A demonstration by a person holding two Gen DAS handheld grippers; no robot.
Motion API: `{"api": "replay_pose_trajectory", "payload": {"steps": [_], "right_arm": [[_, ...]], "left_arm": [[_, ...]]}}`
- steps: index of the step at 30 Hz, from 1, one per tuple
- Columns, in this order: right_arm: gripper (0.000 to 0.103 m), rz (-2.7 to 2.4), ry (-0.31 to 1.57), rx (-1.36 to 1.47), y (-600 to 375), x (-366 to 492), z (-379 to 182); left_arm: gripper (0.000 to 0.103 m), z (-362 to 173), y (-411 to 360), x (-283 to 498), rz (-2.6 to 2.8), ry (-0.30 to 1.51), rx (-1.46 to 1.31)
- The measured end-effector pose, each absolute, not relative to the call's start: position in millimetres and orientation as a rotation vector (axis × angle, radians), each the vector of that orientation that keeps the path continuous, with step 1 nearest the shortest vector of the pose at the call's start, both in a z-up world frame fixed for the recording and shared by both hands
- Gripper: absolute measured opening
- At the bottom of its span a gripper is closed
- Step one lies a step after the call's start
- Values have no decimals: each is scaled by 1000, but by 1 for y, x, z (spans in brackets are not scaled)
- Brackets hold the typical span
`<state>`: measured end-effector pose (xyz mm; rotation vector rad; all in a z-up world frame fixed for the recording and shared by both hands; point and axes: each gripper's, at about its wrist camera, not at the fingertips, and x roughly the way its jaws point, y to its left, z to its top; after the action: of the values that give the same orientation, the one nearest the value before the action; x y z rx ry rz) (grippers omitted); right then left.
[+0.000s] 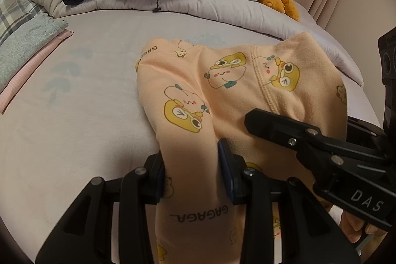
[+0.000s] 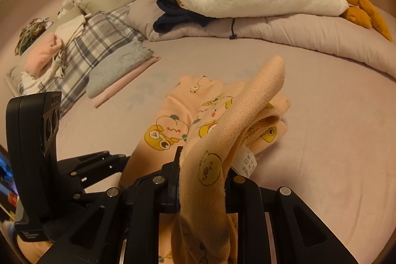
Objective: Fold small clothes
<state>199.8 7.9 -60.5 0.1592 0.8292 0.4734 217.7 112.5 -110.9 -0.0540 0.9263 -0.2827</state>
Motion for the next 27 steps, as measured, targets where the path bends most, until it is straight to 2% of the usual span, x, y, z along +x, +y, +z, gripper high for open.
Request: {"api": "replay_pose_trajectory", "payload": {"steps": [27], "right_arm": [[23,461,851,156,6,203,-68]], "left_arm": [[36,-117,112,223,-279,941,-49]]}}
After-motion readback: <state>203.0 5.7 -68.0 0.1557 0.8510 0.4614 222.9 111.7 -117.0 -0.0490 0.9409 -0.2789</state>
